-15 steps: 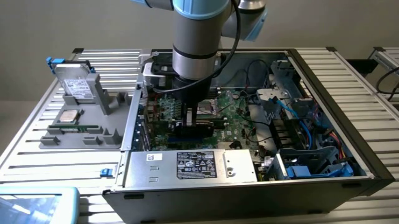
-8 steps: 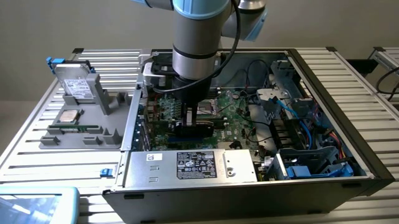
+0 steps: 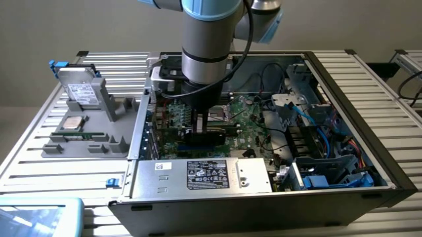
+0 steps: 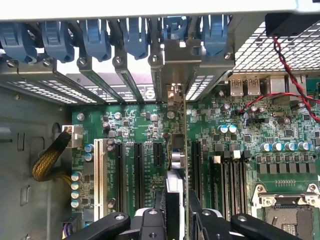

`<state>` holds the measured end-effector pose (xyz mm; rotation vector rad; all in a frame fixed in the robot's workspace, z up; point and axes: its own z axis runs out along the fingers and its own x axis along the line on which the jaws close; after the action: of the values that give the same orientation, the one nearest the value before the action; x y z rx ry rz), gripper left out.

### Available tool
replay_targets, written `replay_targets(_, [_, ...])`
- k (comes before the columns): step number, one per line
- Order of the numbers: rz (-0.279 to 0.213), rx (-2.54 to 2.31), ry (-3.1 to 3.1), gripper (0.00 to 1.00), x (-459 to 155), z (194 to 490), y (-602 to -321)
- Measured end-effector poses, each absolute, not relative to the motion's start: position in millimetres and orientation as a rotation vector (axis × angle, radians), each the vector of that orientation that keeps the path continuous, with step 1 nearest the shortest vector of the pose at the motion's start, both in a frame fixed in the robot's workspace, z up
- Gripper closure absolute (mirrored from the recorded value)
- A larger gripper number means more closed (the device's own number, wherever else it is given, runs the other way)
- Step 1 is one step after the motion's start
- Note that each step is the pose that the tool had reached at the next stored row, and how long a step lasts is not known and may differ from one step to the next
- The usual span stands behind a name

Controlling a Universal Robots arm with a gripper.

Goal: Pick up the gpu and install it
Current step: 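Insert the gpu into the slot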

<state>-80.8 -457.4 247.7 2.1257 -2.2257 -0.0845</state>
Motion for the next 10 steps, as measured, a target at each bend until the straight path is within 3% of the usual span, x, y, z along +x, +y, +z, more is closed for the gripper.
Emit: replay_targets(10, [-0.083, 2.126, -2.226, 0.72, -81.6, 247.6, -457.3])
